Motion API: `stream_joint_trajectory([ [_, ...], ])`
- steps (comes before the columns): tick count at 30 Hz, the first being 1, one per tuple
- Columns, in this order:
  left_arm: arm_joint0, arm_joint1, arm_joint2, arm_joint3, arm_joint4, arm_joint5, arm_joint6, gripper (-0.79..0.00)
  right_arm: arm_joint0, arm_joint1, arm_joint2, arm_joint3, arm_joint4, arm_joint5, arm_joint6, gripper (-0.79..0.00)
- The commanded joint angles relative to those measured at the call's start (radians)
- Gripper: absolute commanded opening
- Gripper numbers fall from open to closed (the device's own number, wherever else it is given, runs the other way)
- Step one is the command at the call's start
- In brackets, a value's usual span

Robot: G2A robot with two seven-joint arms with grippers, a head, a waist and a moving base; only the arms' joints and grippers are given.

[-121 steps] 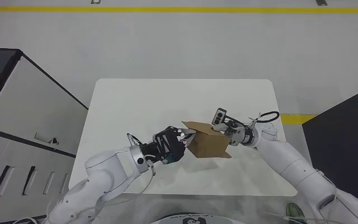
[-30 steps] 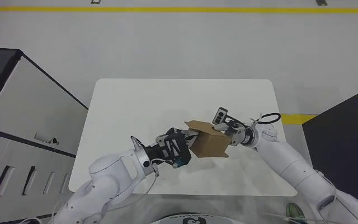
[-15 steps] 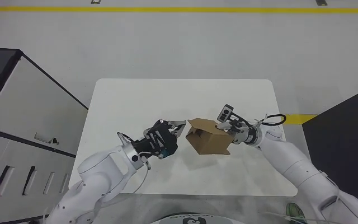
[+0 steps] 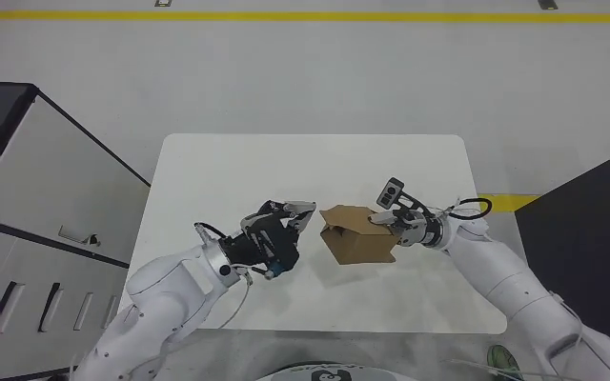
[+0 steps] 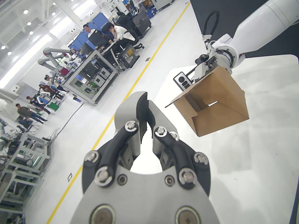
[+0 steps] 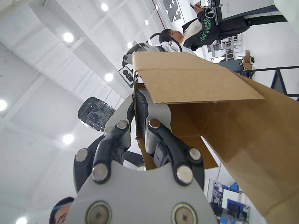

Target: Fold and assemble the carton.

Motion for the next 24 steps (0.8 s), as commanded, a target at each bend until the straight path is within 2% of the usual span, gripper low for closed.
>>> stream_joint_trajectory([
  [1,-0.013,-0.003,0.033,0.000,0.028,-0.007,-0.019,-0.785,0.000,0.000,0.004,0.003,-0.009,-0.005,0.000,-0.785],
  [7,-0.039,-0.010,0.088,0.000,0.069,-0.005,-0.077,-0.785,-0.003,-0.003,0.020,0.011,-0.024,-0.024,0.000,-0.785],
  [24,-0.048,-0.015,0.104,0.000,0.042,-0.047,-0.116,-0.785,-0.031,0.001,0.061,-0.041,0.023,-0.030,0.000,-0.785],
])
